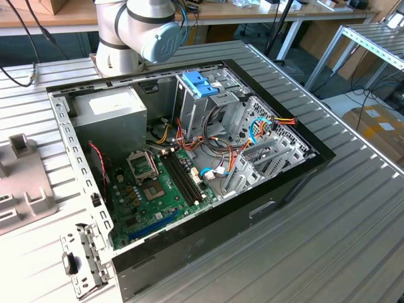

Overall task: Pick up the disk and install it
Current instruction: 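Pick up the disk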

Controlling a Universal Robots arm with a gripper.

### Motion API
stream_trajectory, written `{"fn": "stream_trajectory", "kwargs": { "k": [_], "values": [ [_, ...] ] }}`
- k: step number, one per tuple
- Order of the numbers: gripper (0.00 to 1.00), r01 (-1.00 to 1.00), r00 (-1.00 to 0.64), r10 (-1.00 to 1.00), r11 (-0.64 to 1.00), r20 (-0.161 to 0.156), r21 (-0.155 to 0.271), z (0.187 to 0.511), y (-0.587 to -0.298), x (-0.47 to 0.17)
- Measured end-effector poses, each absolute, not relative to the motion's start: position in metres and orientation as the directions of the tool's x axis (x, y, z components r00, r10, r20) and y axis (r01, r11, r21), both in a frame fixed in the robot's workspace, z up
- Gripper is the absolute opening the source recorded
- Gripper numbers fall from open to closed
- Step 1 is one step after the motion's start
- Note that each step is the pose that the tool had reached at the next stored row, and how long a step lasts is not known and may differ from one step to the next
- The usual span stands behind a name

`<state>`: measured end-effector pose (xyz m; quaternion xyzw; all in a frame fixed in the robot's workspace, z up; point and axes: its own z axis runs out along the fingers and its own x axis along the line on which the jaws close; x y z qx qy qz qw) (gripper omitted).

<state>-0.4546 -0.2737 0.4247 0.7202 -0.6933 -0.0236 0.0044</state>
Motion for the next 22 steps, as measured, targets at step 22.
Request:
{"fn": "stream_trajectory", "kwargs": {
  "k": [22],
  "values": [
    [0.37,-0.998,0.037,-0.999,-0.039,-0.031,0.039,0.453,-0.274,-0.455]
  ]
}}
